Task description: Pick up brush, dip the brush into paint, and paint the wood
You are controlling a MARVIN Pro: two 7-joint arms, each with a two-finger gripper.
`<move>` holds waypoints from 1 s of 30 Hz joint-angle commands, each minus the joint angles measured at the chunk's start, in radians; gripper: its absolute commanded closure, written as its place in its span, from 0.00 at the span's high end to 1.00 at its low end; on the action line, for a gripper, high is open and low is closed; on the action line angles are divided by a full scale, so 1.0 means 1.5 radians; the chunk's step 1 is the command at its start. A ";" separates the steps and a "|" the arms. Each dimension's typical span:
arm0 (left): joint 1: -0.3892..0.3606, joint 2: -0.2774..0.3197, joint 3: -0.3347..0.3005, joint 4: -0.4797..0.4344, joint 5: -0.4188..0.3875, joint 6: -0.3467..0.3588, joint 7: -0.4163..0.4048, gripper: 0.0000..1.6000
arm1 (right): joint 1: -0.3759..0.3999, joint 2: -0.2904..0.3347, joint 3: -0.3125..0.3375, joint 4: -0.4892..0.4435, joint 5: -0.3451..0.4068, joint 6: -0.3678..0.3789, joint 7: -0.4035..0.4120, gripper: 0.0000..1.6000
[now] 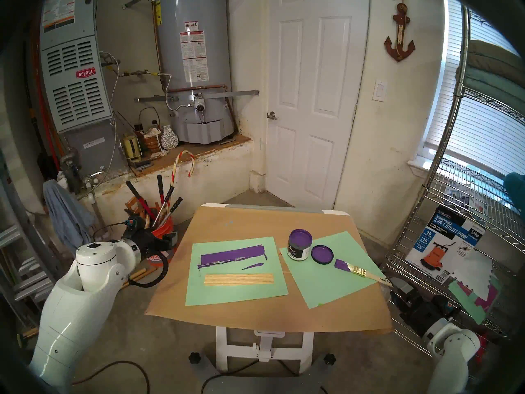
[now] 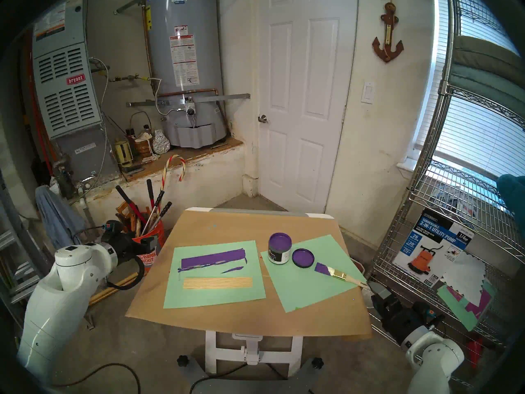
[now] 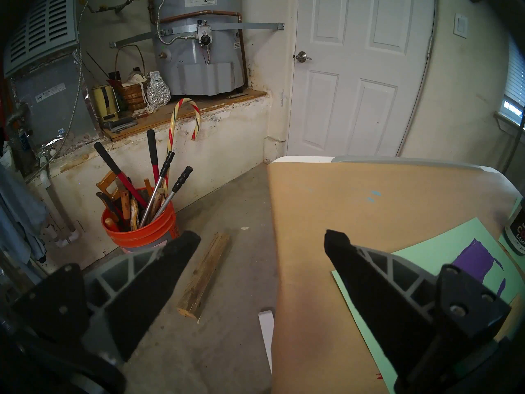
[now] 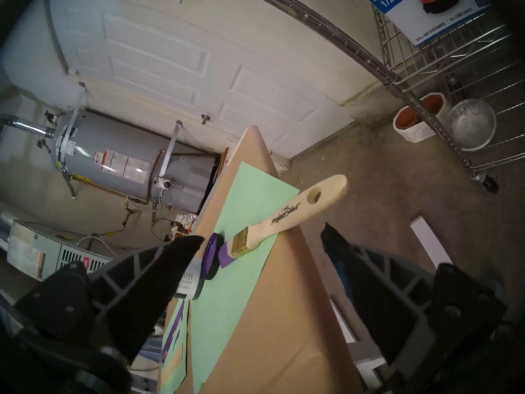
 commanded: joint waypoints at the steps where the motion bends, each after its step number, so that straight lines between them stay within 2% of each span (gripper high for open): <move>1: -0.003 0.001 -0.007 -0.011 -0.001 -0.001 0.001 1.00 | 0.017 -0.010 -0.001 -0.015 0.012 0.005 -0.009 1.00; 21: -0.003 0.001 -0.007 -0.011 -0.001 -0.001 0.001 1.00 | 0.034 -0.027 -0.003 -0.014 0.009 -0.012 -0.033 1.00; 30: -0.003 0.001 -0.007 -0.011 -0.001 -0.001 0.001 1.00 | 0.044 -0.029 -0.004 -0.013 0.013 -0.004 -0.053 1.00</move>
